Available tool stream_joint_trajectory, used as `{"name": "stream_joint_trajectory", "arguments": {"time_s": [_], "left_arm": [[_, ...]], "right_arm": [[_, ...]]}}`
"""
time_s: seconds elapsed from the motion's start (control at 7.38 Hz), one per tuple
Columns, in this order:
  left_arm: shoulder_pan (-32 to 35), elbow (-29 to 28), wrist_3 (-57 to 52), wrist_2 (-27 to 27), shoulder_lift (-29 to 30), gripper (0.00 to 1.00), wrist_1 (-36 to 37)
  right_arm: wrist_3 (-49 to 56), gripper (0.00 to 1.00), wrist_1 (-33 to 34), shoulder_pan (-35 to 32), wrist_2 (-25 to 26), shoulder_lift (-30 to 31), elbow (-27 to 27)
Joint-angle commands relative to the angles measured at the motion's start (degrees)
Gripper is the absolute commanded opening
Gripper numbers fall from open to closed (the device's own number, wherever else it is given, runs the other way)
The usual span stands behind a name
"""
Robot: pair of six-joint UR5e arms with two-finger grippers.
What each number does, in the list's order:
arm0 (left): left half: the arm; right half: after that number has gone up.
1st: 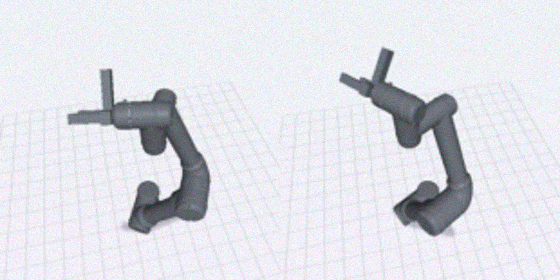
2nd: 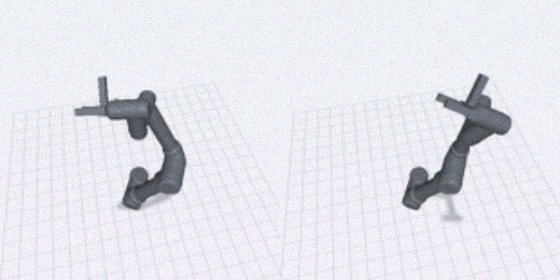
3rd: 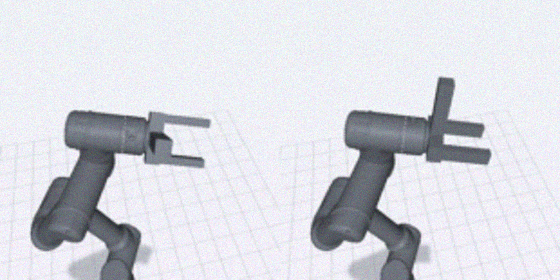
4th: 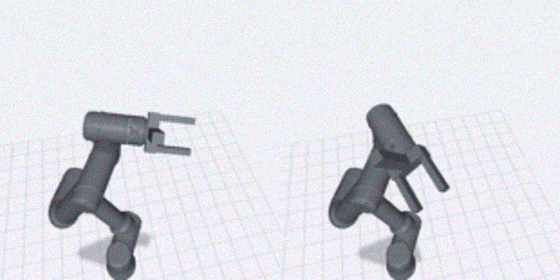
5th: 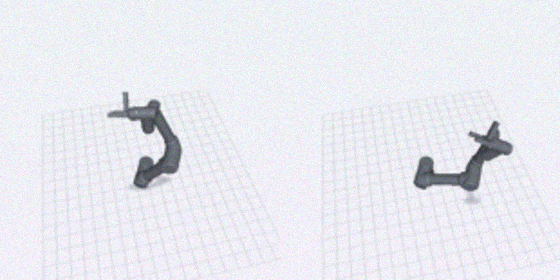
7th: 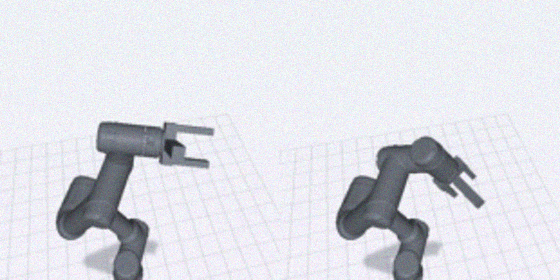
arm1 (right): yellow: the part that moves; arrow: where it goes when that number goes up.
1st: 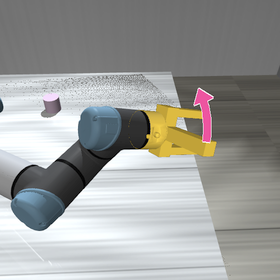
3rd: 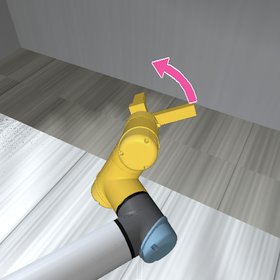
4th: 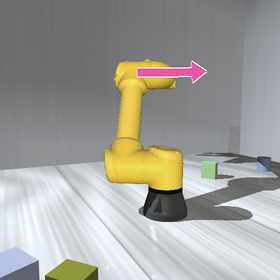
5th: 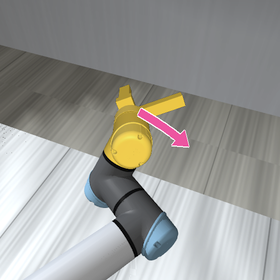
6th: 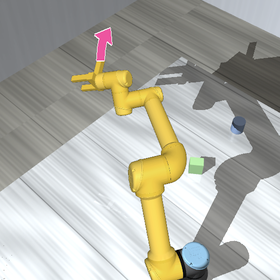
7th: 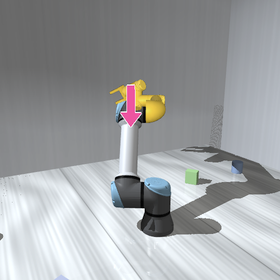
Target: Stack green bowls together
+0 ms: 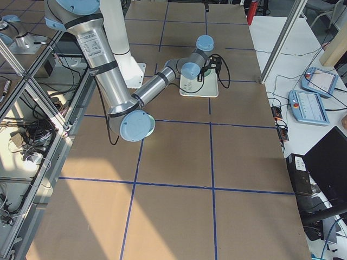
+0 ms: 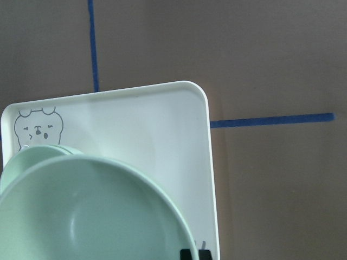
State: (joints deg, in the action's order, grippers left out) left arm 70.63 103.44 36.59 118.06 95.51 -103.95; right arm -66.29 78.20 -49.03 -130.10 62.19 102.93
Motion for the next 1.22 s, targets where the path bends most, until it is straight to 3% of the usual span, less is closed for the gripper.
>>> {"name": "stream_joint_trajectory", "arguments": {"time_s": [0.0, 0.27, 0.54, 1.08], "left_arm": [[4.5, -3.2, -8.3, 1.8, -0.3, 1.0, -0.1], [8.2, -4.6, -13.3, 5.5, -2.0, 1.0, -0.1], [10.1, -7.1, -17.7, 6.0, -2.2, 1.0, -0.1], [10.2, -7.4, -17.8, 6.0, -2.7, 1.0, -0.1]], "right_arm": [[-3.6, 0.0, 5.2, 5.9, 5.6, -9.3, -4.6], [-5.2, 0.0, 5.0, 9.0, 8.4, -15.6, -11.6], [-5.4, 0.0, 4.7, 9.6, 9.7, -18.1, -15.6], [-6.2, 0.0, 4.5, 11.7, 13.1, -18.5, -17.0]]}}
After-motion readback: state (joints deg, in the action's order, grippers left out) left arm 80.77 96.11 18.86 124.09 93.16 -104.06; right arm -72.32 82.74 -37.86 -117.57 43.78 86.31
